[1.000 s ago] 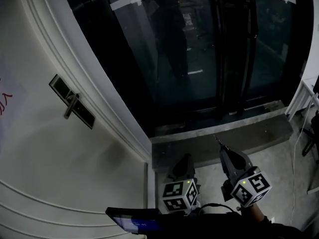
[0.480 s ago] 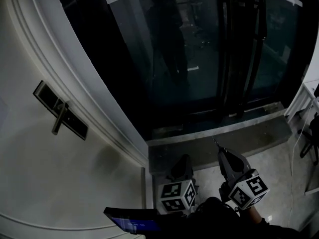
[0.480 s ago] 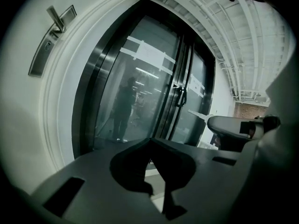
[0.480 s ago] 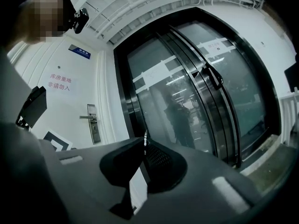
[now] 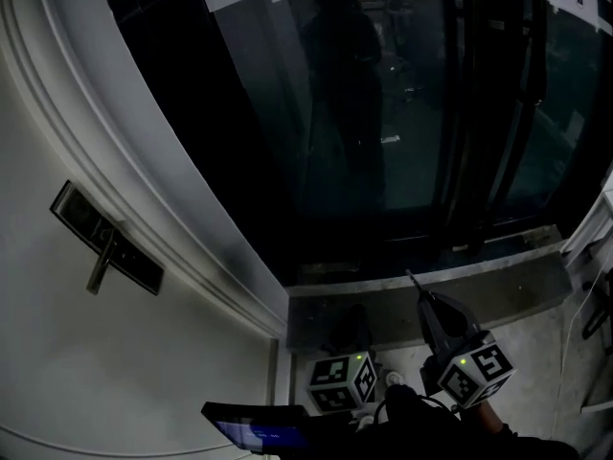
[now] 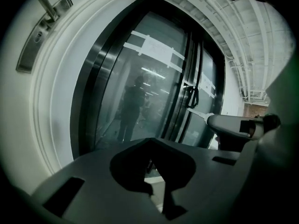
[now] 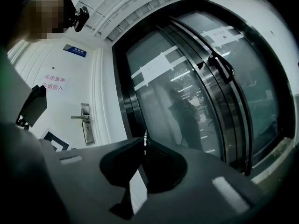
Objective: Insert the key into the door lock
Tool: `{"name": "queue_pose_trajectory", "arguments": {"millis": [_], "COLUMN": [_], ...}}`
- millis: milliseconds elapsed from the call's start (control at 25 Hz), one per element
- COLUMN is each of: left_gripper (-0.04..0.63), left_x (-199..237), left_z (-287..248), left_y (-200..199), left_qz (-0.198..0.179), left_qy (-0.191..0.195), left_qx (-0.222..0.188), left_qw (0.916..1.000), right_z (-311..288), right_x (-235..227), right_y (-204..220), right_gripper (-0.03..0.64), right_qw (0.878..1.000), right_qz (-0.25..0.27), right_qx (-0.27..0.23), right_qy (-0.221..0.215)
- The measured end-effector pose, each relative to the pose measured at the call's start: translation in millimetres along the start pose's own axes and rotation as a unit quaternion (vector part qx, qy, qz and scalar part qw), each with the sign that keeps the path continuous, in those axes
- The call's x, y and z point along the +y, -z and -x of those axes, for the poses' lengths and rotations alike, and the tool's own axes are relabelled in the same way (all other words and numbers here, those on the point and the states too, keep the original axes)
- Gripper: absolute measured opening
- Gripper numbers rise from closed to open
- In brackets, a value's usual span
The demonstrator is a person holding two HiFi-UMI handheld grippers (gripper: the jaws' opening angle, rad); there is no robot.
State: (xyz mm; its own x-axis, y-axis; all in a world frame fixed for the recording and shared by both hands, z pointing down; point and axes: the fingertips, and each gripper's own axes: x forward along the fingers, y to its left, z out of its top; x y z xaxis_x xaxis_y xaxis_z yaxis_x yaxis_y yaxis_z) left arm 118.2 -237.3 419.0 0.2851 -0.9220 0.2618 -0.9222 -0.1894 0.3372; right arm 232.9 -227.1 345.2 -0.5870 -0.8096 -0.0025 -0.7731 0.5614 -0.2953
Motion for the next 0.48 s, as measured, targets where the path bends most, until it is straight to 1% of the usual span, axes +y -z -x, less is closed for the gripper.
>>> {"name": "queue_pose_trajectory", "arguments": {"millis": [200,360,480], "left_gripper": [0.0,0.0,0.0], "left_x": [9.1,28.8,49.0], "left_z": [-31.1,-39.4,-35.8], "left_y": [-37.0,-45.0,-47.2], "left_qz": [0.011,0.023,0.035], "left_qy": [-0.047,-0.096,-0.137], "left_qx": [-0.027,-0.038,-0.053], "left_qw": [0.9985,0.9944,0.9886], "right_z": [-48.8,-81.3,-102.5], "right_x": [-22.4,-23.3,-14.2], "right_y": [-22.8,-23.8,-19.2], "right_gripper": [0.012,0.012,0.012], "right_qw": [0.999,0.995,0.99], "right_qz": [0.006,0.004,0.003], "right_qx": [0.009,0.026,0.043], "right_qy": [-0.048,-0.098,-0.137]}}
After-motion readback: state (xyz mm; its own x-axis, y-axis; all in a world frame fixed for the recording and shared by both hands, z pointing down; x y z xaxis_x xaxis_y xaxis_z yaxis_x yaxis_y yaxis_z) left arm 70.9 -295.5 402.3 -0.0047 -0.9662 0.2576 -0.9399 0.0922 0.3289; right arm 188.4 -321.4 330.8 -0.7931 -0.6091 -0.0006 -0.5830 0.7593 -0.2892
